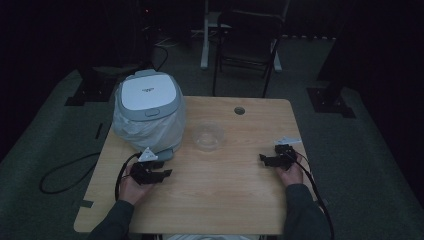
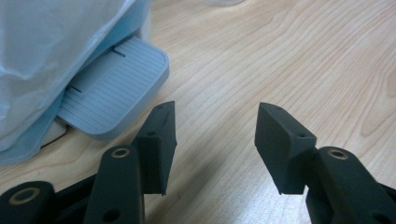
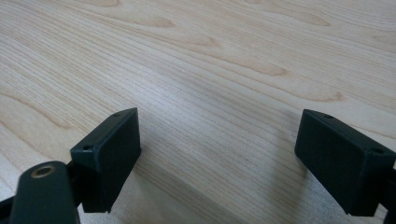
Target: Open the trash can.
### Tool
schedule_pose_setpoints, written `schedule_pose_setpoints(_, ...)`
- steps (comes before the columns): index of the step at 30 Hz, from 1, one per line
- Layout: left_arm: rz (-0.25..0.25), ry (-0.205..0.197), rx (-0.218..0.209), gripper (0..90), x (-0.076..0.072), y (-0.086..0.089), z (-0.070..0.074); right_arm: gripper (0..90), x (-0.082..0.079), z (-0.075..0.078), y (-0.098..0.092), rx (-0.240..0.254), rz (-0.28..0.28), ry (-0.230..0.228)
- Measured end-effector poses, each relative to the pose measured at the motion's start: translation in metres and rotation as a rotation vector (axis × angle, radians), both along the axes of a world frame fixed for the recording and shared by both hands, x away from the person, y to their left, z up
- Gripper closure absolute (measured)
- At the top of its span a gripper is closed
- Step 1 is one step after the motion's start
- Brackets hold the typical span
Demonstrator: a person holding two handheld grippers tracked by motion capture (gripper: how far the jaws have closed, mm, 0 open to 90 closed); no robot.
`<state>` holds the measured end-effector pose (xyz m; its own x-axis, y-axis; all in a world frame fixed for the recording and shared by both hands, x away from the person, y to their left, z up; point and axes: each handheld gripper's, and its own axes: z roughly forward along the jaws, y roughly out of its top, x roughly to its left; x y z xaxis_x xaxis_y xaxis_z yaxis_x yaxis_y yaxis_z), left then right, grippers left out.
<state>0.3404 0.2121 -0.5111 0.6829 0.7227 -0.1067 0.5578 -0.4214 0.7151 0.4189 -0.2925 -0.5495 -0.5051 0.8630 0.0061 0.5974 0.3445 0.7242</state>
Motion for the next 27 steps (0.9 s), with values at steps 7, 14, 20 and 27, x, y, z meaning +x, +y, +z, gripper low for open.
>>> schedule_pose_setpoints(7, -0.005, 0.004, -0.024, 51.1, -0.001, 0.002, 0.005, 13.5, 0.000, 0.000, 0.000, 0.000, 0.000, 0.000)
schedule_pose_setpoints(14, -0.013, 0.001, -0.027, 52.3, -0.001, 0.000, 0.011, 13.4, 0.000, 0.000, 0.000, 0.000, 0.000, 0.000)
schedule_pose_setpoints(20, -0.023, -0.007, -0.030, 53.7, -0.003, 0.000, 0.019, 13.5, 0.000, 0.000, 0.000, 0.000, 0.000, 0.000)
schedule_pose_setpoints(27, -0.028, -0.014, -0.043, 53.7, -0.003, 0.002, 0.029, 13.5, 0.000, 0.000, 0.000, 0.000, 0.000, 0.000)
